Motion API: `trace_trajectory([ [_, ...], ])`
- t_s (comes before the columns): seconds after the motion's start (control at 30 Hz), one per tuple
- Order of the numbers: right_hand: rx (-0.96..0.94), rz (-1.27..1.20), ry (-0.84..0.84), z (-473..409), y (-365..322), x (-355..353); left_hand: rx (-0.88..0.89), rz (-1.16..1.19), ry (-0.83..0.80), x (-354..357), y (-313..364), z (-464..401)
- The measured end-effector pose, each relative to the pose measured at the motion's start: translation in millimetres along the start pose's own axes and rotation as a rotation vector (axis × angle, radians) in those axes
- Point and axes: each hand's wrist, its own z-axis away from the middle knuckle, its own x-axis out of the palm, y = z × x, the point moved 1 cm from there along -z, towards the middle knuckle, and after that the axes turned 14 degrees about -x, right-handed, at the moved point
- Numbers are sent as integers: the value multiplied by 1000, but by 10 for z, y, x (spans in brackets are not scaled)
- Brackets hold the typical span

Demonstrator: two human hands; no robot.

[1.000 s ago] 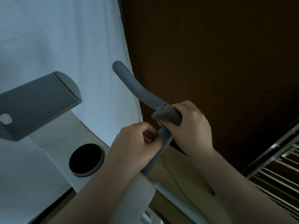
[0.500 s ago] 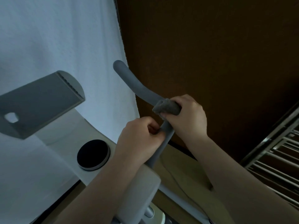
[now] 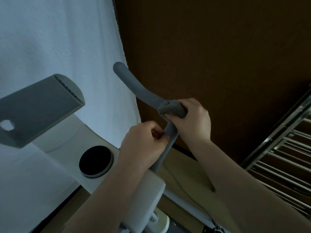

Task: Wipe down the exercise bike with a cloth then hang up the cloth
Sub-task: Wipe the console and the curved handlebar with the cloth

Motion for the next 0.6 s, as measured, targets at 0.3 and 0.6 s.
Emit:
trace_trajectory([
  [0.3, 36, -87, -27, 147, 62, -112, 15, -9, 1, 0, 11, 3],
  [0.6, -30, -118, -38, 302, 78, -119, -126, 109, -108, -48, 36, -67],
])
